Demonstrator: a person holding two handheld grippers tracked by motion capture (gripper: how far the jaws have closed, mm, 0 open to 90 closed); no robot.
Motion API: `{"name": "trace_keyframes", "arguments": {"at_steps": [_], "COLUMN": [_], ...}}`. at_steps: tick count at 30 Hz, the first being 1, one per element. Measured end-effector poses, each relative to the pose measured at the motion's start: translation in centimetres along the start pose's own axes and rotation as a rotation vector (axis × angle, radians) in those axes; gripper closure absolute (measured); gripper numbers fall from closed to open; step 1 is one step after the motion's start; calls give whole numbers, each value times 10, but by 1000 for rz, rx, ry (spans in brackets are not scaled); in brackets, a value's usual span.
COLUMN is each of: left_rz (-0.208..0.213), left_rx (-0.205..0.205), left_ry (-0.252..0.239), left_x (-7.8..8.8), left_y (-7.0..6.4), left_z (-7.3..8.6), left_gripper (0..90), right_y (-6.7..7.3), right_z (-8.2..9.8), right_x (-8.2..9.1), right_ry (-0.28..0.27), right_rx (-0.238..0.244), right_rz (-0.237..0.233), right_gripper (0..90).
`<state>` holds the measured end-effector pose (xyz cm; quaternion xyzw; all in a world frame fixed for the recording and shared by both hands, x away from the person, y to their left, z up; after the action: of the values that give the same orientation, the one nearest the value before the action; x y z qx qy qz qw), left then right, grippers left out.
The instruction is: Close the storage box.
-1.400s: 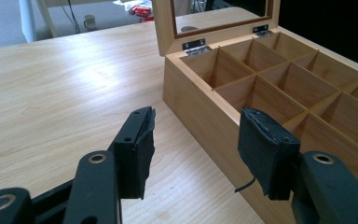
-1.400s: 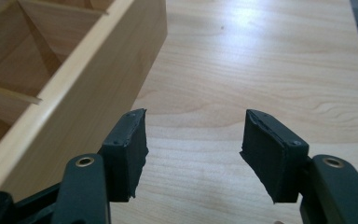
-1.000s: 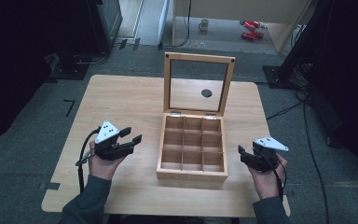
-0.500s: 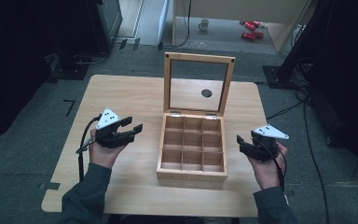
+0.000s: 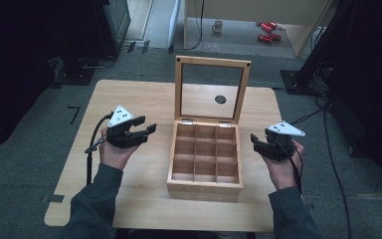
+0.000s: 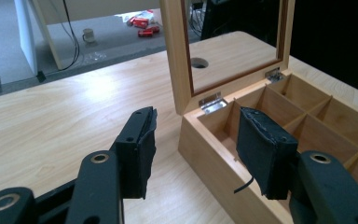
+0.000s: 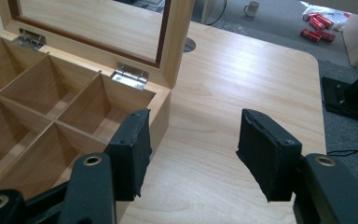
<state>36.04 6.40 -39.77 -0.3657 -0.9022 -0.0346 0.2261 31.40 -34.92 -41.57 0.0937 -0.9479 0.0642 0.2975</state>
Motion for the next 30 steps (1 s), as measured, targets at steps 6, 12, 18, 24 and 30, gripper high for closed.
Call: {"name": "trace_keyframes", "arguments": {"at_steps": [6,12,18,24,30], "left_rz": [5,2,7,7,2], "left_rx": [19,17,10,-22,-35], "left_ry": [-7,8,10,9,13], "left_x": [-9,-15,-19,-24,-30], "left_y": [3,6,6,2,1], "left_z": [-1,-4,-10,-20,-30], "left_gripper": [470,467,465,466,466], "right_y": [0,-1,-3,-4,-4], "right_z": [-9,-19,-27,-37,-45], "right_x": [-3,-5,-9,-13,-16], "right_ry": [-9,-26,-30,-47,-60], "right_rx": [5,-25,-37,-61,-55], "right_rz": [-3,-34,-43,-88,-92], "right_gripper": [455,464,465,465,464]}}
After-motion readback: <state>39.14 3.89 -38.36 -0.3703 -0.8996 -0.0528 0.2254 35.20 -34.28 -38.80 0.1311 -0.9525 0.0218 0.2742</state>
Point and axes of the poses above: each handheld gripper's, and its own axes: x roughly backward along the jaws, z roughly out of its underside, y roughly to its left, the point moved 3 cm from there along -x, roughly forward along the jaws, and after that the axes turned 2 degrees about z, right-handed, at the moved point
